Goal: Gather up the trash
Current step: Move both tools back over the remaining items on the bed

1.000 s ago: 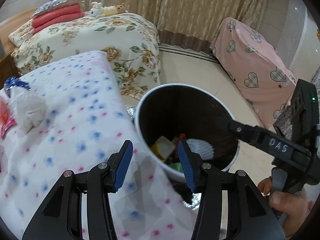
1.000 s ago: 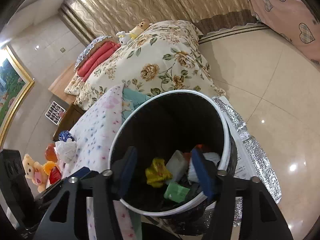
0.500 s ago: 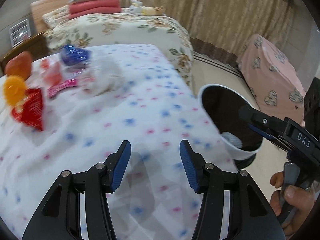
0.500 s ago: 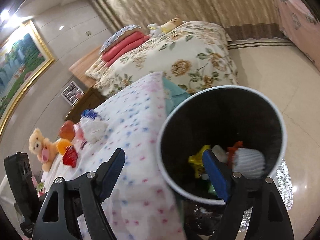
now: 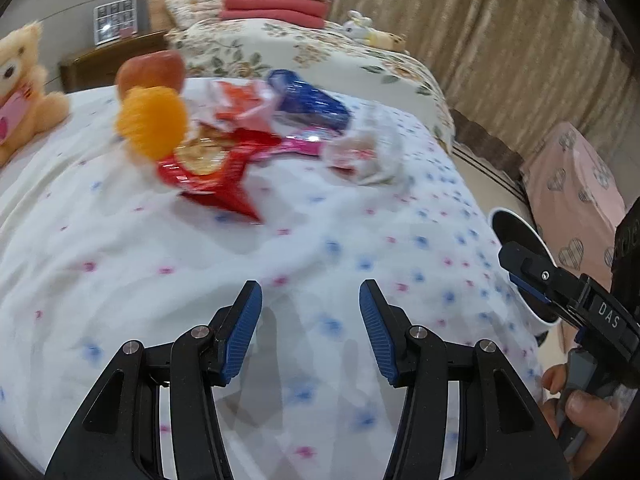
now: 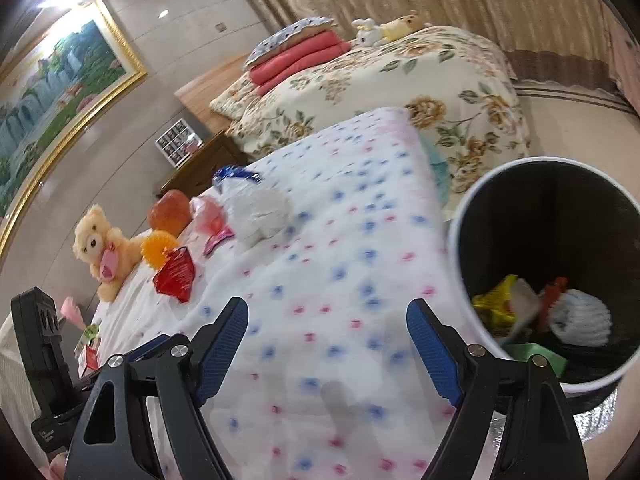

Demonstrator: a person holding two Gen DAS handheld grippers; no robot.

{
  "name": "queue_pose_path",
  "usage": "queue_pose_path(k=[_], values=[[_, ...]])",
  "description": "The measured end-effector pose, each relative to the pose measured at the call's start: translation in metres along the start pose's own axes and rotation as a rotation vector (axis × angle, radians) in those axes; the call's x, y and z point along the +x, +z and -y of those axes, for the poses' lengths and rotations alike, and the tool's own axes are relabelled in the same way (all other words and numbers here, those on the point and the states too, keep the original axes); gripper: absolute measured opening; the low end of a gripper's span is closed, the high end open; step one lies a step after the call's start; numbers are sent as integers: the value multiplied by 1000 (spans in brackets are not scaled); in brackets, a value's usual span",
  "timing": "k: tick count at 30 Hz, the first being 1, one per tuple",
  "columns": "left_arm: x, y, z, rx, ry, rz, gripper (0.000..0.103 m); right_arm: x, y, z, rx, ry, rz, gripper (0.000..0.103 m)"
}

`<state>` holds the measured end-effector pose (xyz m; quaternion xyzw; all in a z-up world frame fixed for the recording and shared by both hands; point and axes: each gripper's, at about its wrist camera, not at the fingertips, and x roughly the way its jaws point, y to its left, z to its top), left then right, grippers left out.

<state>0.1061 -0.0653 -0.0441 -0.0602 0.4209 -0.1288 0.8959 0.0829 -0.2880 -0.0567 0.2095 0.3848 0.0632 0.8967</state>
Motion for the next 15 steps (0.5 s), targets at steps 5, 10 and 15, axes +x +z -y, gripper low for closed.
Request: queue_pose_path(k=[5, 10, 15], values=[[0, 3, -22, -42, 28, 3, 51, 18, 1, -18, -27, 16, -28, 83], [1, 9, -33, -61, 48, 10, 51, 34, 5, -33, -53, 29, -50, 83], [6, 17, -40, -82, 57, 7, 51, 49, 12, -49, -82, 38, -62, 83]])
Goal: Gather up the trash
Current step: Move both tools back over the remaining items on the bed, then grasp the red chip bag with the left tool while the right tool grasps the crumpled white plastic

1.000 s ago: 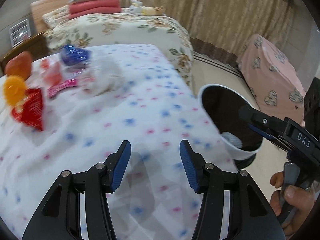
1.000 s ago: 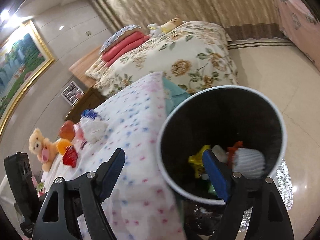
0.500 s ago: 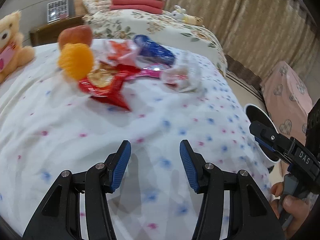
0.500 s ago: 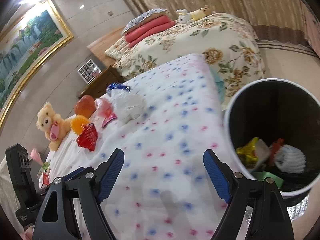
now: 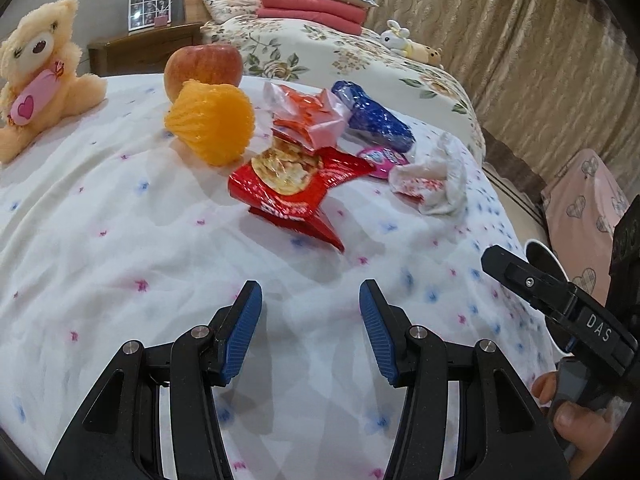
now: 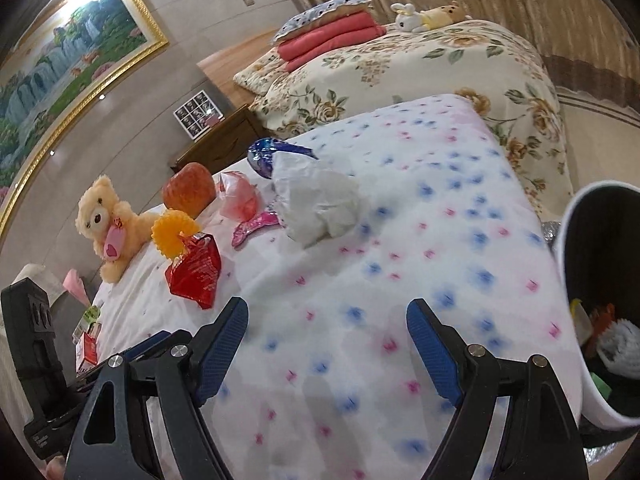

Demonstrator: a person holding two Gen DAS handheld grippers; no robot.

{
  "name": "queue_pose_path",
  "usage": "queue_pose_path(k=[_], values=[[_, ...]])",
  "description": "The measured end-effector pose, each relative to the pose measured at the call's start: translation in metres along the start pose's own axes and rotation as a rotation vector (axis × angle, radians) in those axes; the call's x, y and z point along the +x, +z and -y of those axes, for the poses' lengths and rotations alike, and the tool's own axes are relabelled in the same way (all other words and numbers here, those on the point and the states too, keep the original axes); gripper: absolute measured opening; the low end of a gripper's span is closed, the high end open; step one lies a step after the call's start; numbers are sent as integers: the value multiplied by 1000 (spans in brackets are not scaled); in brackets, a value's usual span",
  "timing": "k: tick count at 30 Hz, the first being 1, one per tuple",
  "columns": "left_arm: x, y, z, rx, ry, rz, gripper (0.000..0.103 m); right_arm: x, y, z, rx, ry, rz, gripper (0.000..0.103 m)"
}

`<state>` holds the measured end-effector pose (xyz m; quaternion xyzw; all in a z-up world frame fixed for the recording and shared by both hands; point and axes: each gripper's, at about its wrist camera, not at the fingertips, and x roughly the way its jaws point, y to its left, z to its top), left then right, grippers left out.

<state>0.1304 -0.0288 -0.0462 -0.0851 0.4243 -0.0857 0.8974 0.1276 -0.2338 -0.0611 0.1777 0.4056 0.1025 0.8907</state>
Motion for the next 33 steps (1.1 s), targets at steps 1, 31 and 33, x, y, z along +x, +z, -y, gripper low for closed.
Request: queue_pose_path(k=[1, 31, 33], values=[[1, 2, -1, -1, 4, 2, 51, 3, 2, -2, -6, 0, -2, 83], [31, 37, -4, 5, 2, 26, 9, 56, 43, -10, -65, -47, -16, 42], [30, 36, -3, 9, -2, 26, 8, 51, 42, -9, -58, -41, -8, 41]])
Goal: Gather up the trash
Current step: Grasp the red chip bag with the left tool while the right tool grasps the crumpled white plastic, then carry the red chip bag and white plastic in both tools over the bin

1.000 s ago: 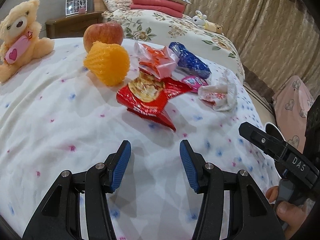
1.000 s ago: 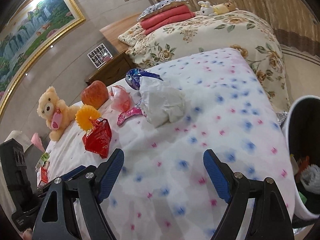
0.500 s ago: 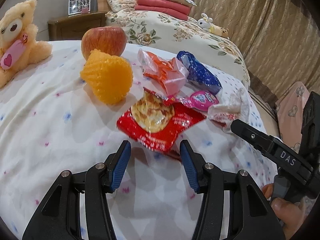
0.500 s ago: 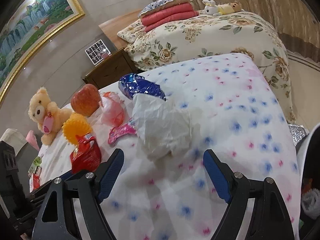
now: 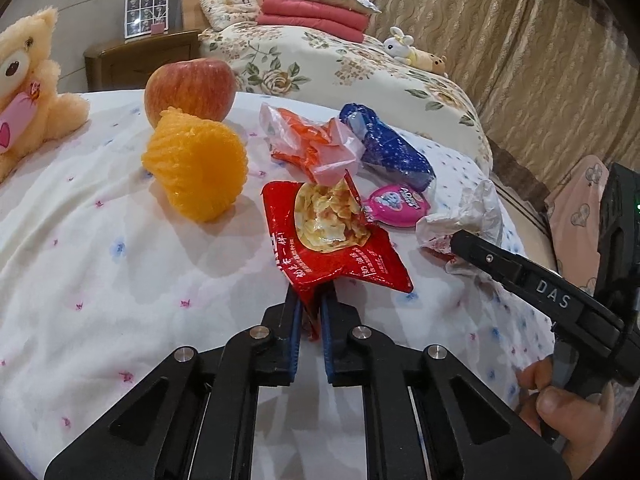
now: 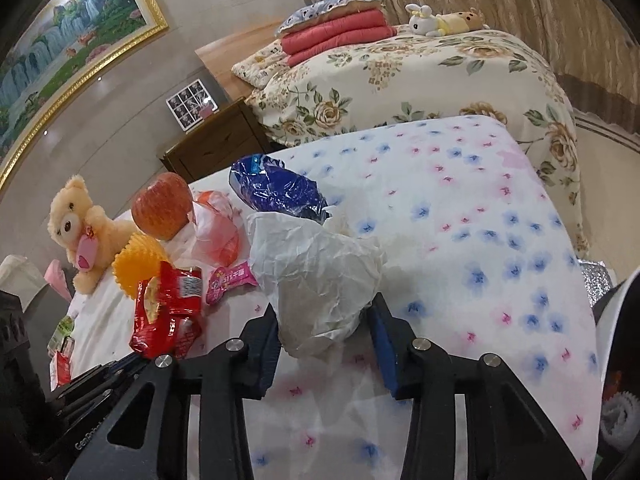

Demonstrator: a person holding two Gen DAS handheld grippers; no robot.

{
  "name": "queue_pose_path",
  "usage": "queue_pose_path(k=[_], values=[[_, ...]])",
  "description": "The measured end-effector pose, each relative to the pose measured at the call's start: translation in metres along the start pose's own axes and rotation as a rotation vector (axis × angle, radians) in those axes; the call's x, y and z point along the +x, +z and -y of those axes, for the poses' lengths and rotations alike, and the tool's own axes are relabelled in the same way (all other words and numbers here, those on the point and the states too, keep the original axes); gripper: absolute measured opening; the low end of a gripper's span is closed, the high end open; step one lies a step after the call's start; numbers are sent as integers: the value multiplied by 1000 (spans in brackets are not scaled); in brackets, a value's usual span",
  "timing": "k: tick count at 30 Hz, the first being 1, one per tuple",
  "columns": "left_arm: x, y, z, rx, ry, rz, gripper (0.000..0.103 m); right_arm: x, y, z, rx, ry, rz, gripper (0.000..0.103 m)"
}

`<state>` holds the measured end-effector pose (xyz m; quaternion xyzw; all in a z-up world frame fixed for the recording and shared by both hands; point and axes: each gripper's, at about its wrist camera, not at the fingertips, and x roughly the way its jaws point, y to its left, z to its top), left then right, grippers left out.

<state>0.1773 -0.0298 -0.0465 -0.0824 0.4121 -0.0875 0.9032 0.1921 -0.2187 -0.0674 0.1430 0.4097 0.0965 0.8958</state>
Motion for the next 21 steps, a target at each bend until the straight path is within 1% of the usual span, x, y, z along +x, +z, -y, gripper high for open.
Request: queue_pose_path(k=[8, 21], values=[[-11, -7, 14, 21, -39, 9, 5, -27, -15, 12, 42, 15, 24, 41], [-27, -26, 66, 110, -138, 1, 5, -74, -36, 46, 126, -15, 76, 41]])
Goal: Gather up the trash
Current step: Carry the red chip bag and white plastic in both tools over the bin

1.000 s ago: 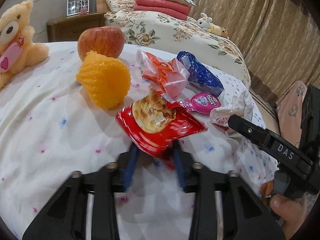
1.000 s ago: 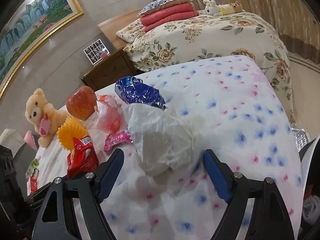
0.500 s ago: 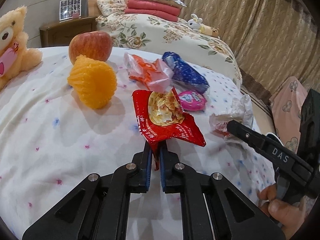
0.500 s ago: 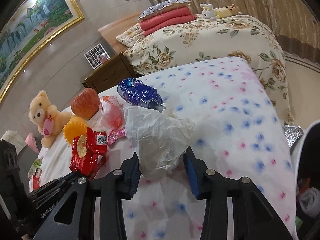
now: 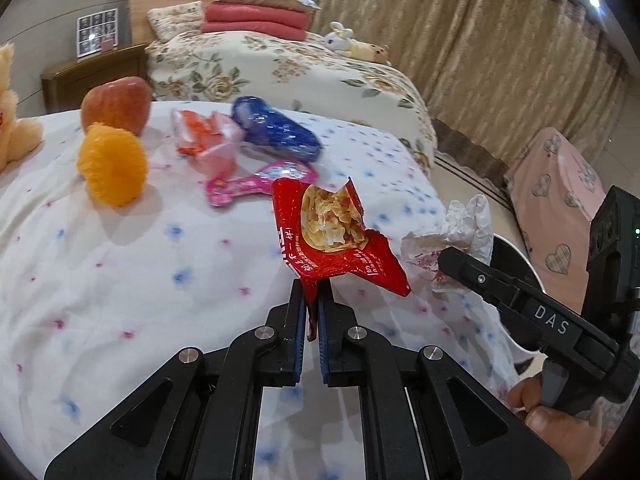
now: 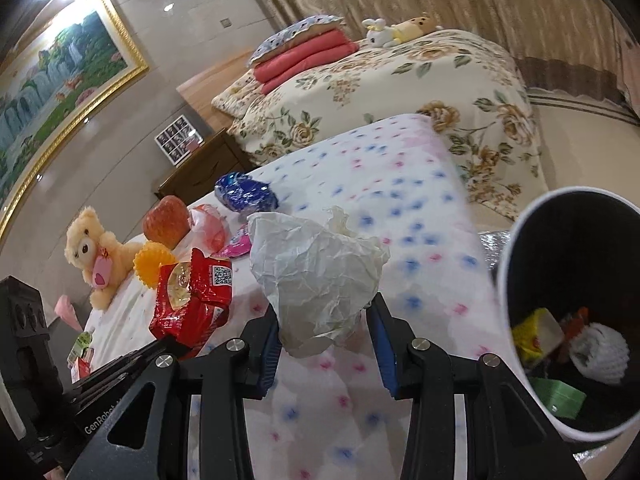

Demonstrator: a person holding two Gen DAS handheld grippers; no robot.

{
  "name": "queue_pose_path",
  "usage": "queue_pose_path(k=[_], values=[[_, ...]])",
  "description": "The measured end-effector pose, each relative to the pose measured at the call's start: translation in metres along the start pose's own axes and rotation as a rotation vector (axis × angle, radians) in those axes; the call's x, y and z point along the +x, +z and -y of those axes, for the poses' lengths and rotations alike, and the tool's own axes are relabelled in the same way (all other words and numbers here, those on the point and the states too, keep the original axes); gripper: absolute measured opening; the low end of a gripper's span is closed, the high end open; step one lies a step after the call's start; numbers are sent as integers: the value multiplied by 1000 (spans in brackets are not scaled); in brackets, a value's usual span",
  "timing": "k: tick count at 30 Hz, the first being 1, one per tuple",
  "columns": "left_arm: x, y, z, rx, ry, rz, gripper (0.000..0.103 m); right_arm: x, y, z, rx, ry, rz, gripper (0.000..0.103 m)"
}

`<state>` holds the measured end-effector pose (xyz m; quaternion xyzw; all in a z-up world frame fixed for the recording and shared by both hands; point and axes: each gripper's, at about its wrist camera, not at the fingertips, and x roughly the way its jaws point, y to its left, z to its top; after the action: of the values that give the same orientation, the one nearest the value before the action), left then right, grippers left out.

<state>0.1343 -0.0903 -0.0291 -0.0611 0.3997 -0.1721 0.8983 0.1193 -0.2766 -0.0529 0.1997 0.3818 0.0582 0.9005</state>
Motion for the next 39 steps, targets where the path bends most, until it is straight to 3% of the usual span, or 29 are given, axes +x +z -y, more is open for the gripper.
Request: queue_pose_path(k=[24, 39], values=[[2, -19, 87, 134, -120, -34, 5, -78, -23, 83, 125, -128, 89, 42], [11, -22, 141, 215, -175, -58, 5, -102, -25, 122, 175, -200, 110, 42]])
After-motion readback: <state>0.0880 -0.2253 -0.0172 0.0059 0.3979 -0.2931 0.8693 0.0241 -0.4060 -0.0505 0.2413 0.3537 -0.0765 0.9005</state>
